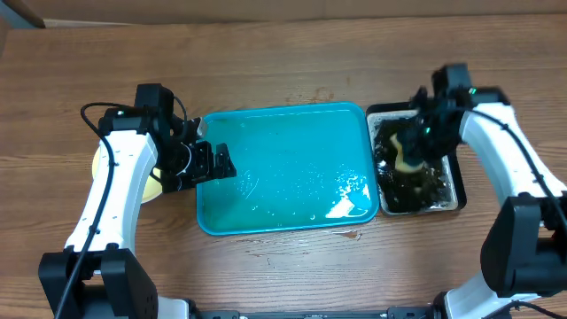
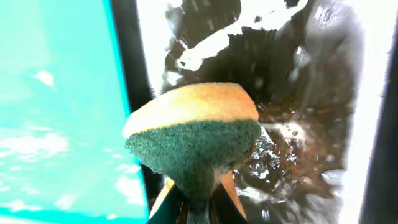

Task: Clean dirty plates on tray and stack at the side

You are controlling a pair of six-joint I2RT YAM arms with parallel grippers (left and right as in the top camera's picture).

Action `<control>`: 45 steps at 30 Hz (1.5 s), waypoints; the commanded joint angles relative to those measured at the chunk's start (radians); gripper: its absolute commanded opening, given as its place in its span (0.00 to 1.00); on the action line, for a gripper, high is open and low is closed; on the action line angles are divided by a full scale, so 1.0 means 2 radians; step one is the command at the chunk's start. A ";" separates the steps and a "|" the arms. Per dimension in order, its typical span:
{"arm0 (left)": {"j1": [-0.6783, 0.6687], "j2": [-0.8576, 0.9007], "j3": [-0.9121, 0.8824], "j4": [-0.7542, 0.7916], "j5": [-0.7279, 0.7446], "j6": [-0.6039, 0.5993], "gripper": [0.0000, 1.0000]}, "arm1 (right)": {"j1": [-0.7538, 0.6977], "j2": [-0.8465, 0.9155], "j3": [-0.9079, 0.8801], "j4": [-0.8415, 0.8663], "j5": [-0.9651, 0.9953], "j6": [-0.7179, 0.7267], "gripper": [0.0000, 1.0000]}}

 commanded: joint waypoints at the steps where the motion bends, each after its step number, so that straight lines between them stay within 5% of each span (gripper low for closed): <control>1: -0.002 -0.007 0.001 -0.003 0.007 0.002 1.00 | 0.002 -0.007 0.036 -0.026 -0.009 0.002 0.06; 8: -0.002 -0.007 0.001 -0.003 0.007 0.002 1.00 | 0.002 -0.007 0.012 -0.022 -0.009 0.002 0.11; 23: -0.002 -0.007 0.001 -0.003 0.007 0.002 1.00 | 0.001 0.001 -0.216 0.238 -0.009 0.040 0.33; 31: -0.002 -0.008 0.001 -0.002 0.007 0.002 1.00 | 0.001 -0.010 -0.164 0.177 -0.007 0.040 0.39; 37: -0.002 -0.007 0.001 -0.003 0.007 0.002 1.00 | 0.001 -0.041 -0.074 0.115 0.014 0.041 0.53; 45: -0.002 -0.008 0.001 0.011 0.007 0.002 1.00 | 0.002 -0.084 -0.008 0.030 0.014 0.042 0.50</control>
